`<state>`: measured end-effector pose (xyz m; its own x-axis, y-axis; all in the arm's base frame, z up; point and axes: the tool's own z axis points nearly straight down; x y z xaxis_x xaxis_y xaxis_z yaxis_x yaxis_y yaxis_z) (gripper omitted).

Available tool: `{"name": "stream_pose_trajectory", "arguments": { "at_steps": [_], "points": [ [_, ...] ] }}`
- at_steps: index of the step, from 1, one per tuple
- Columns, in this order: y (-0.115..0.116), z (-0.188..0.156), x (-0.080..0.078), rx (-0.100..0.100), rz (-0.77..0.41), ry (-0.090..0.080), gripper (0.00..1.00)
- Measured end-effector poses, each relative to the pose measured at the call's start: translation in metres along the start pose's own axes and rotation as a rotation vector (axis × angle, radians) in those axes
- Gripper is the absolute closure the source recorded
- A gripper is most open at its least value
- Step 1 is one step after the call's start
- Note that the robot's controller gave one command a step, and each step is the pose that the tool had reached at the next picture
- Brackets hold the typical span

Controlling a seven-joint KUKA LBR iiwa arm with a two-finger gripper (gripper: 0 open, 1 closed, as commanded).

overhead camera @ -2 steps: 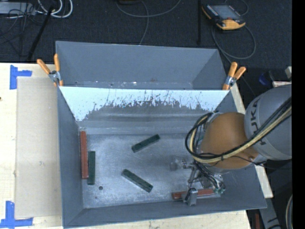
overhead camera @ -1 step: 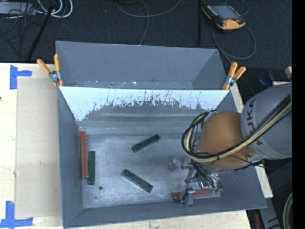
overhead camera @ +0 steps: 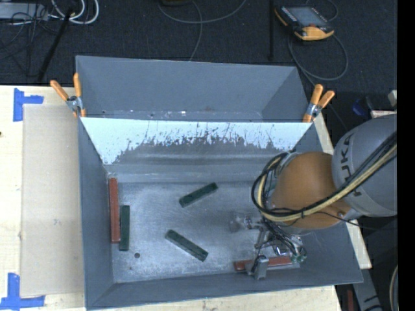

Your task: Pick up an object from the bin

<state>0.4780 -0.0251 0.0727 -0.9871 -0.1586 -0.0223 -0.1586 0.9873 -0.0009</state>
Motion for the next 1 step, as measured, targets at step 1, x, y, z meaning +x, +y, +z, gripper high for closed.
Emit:
{"name": "stream_pose_trajectory", "arguments": {
  "at_steps": [1],
  "points": [
    [-0.0201,-0.0579,0.0034,-0.004,-0.377,0.019,0.0]
  ]
}}
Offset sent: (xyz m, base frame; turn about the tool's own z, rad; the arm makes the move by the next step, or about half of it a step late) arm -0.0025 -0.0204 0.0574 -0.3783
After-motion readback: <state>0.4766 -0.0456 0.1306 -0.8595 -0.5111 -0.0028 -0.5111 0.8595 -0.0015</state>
